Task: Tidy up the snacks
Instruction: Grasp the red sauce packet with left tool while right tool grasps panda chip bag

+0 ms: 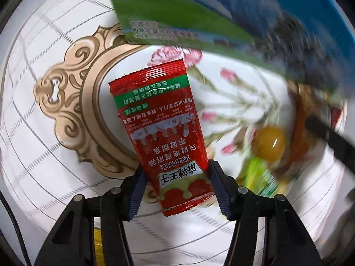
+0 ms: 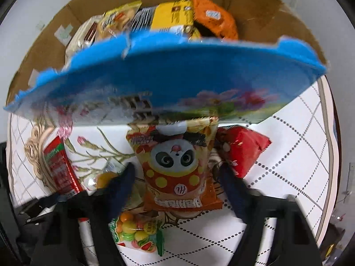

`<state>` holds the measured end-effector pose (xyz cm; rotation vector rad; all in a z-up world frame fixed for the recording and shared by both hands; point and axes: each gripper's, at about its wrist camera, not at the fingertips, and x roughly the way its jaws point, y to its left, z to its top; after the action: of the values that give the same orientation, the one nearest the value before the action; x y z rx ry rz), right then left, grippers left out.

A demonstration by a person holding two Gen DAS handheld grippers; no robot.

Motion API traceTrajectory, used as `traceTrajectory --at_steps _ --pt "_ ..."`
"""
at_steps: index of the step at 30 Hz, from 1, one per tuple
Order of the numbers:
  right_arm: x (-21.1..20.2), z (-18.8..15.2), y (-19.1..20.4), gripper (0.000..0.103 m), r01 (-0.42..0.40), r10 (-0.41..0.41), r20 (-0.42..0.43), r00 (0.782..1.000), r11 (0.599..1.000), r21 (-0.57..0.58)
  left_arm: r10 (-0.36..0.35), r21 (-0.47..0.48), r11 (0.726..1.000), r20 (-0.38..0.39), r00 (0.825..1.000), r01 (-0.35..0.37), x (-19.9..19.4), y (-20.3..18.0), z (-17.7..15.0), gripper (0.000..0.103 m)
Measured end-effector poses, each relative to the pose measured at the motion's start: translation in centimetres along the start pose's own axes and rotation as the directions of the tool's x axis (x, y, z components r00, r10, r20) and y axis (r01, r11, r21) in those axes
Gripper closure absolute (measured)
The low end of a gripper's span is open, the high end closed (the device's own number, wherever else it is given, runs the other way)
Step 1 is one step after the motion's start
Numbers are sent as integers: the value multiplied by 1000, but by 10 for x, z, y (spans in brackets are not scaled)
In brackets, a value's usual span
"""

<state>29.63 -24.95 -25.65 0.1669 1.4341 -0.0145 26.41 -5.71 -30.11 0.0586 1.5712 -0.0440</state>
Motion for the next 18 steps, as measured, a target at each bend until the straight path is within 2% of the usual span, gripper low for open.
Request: traceTrajectory --at_steps 4,6,9,10,12,14,15,18 --pt "-3 -13 1 49 -8 7 -20 1000 998 -55 54 118 992 -41 998 -49 6 3 -17 47" --pt "-5 -26 0 52 -11 7 -53 999 997 -82 27 106 994 -72 997 -19 9 6 -20 47" --pt "-4 -51 -7 52 -34 20 -145 989 995 -92 -68 2 998 -114 991 68 15 19 -22 45" --pt "-3 -56 -9 52 -40 25 -166 986 995 -90 -91 -28 996 -116 989 88 17 22 -22 41" --pt "0 -68 -14 51 -45 29 -198 980 996 -80 -128 -115 987 -101 987 117 19 27 -23 41" --pt "0 -71 -17 49 -57 45 -193 980 997 -57 -119 -166 981 -84 989 104 18 28 -24 41" --pt "2 -71 -19 48 -56 47 -187 981 998 -43 -86 -181 981 -63 994 73 17 24 -25 41" --pt "7 -66 -23 44 -49 47 -181 982 999 -4 -1 -149 989 -5 1000 0 13 10 -24 44"
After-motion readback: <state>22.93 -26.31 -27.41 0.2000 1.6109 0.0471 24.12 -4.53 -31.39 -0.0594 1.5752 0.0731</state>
